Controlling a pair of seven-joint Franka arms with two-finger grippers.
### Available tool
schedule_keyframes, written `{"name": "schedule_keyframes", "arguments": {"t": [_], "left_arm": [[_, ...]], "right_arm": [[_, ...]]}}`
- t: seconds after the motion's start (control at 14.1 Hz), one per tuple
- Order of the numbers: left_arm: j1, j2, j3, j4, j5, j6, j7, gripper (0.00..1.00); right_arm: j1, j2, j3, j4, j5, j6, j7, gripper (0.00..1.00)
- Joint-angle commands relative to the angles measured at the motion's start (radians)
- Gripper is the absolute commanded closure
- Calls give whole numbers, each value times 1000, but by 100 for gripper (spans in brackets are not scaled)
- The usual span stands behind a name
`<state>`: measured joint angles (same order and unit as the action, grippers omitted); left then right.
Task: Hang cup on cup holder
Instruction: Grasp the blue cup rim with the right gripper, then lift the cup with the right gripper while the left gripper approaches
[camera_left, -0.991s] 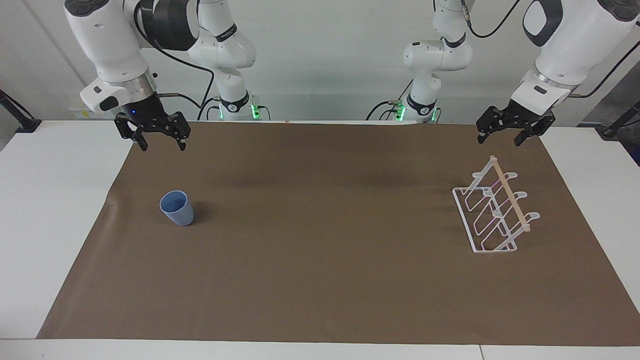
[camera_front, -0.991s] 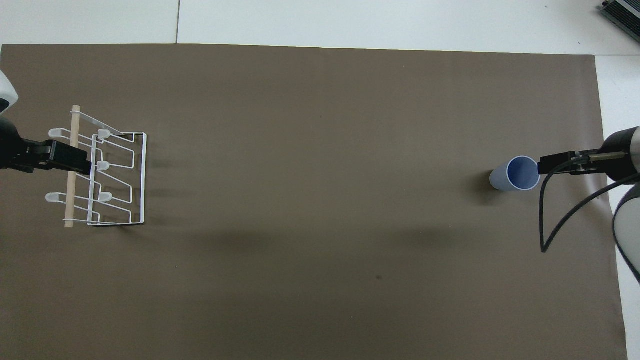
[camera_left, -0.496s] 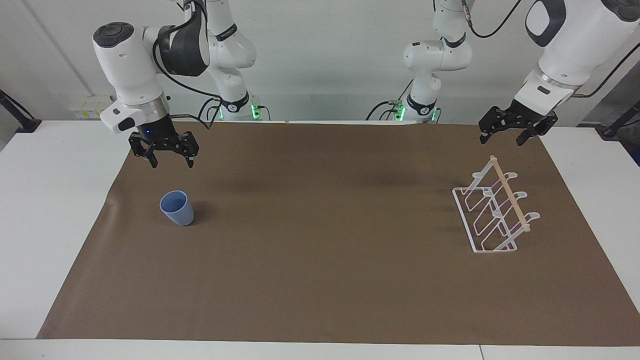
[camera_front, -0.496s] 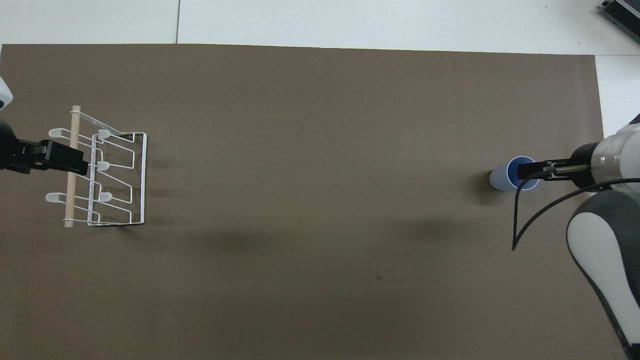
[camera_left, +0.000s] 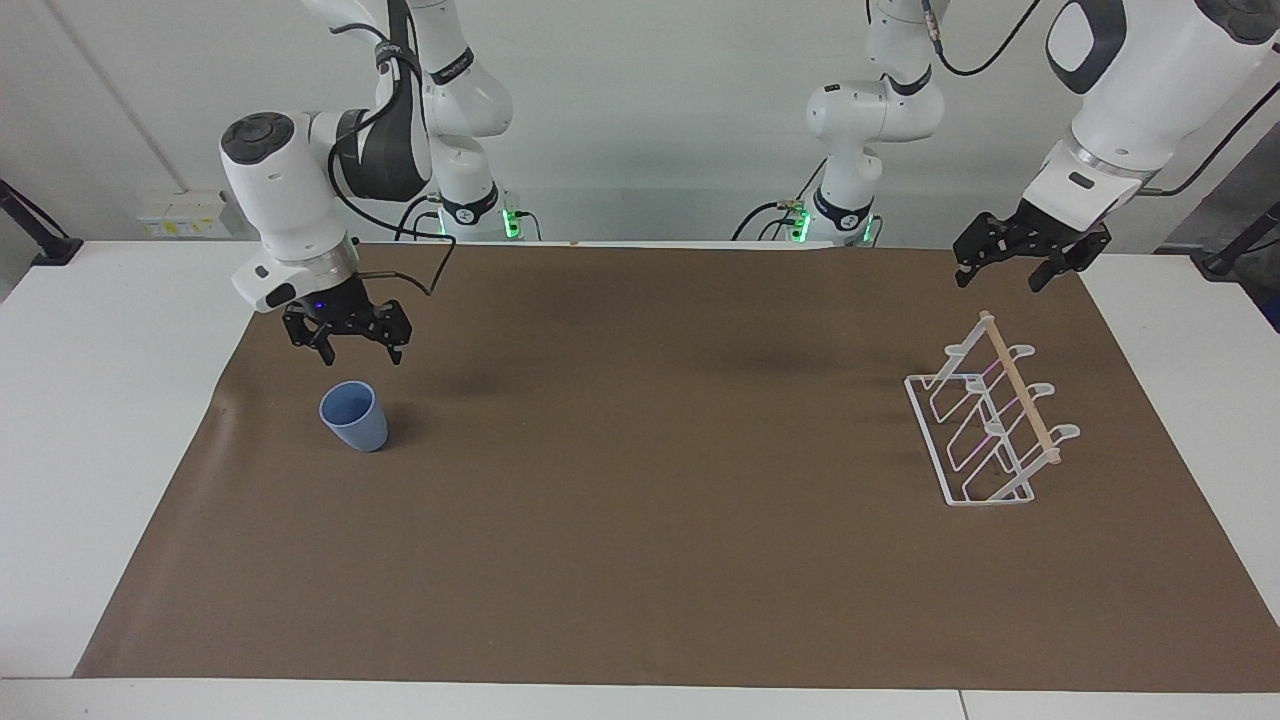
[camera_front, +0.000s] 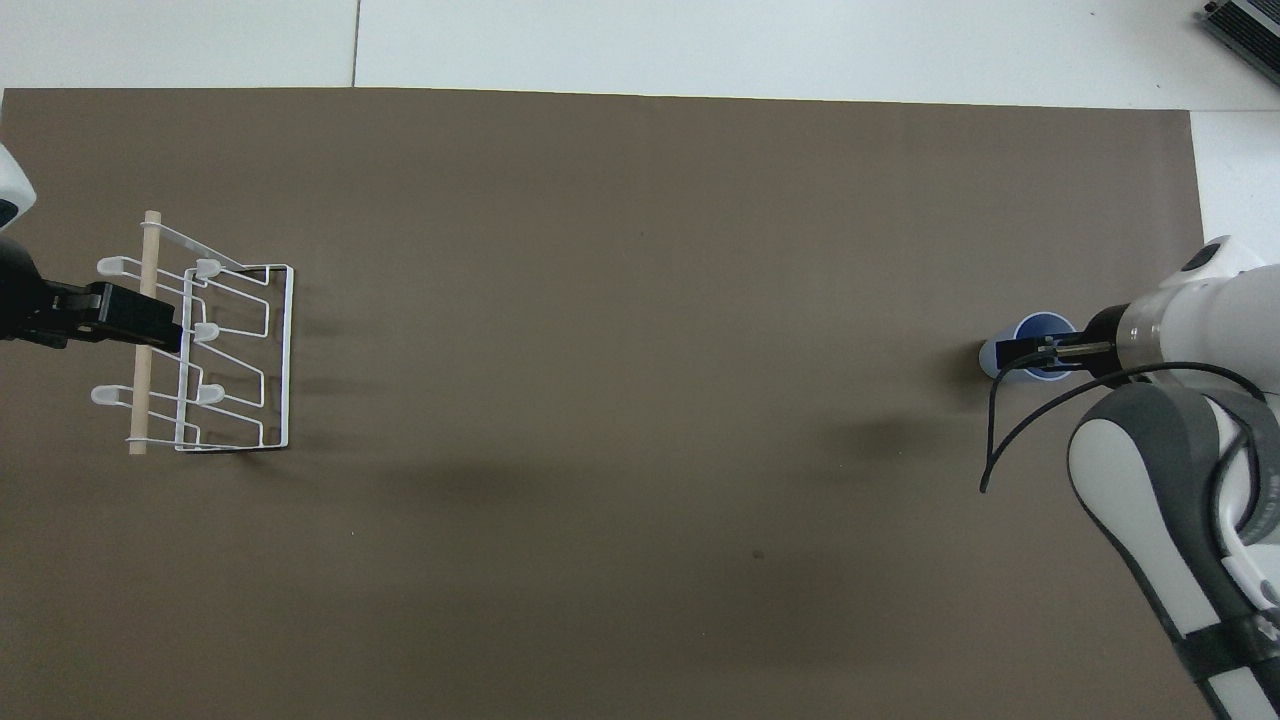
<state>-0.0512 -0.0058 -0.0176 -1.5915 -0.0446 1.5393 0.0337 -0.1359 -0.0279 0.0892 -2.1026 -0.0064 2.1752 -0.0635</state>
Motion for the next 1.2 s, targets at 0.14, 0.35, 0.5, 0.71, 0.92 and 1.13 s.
{"name": "schedule_keyframes", "arguments": {"t": [0.14, 0.35, 0.5, 0.71, 0.92, 1.13], "left_arm": [[1, -37, 1, -53, -3, 24, -5, 0], [4, -45, 1, -65, -3, 25, 2, 0], [2, -51, 1, -77, -3, 25, -3, 0], [2, -53, 1, -82, -3, 39, -5, 0], [2, -54, 1, -93, -3, 71, -5, 0], [-2, -54, 1, -93, -3, 71, -6, 0]], "right_arm": [[-7, 80, 1, -5, 22, 93, -25, 0], [-4, 91, 1, -20, 22, 118, -22, 0], [-4, 91, 1, -57, 22, 159, -22, 0], [-2, 91, 0, -94, 20, 184, -22, 0], [-4, 88, 0, -109, 20, 204, -24, 1], [-4, 89, 0, -109, 20, 202, -22, 22]]}}
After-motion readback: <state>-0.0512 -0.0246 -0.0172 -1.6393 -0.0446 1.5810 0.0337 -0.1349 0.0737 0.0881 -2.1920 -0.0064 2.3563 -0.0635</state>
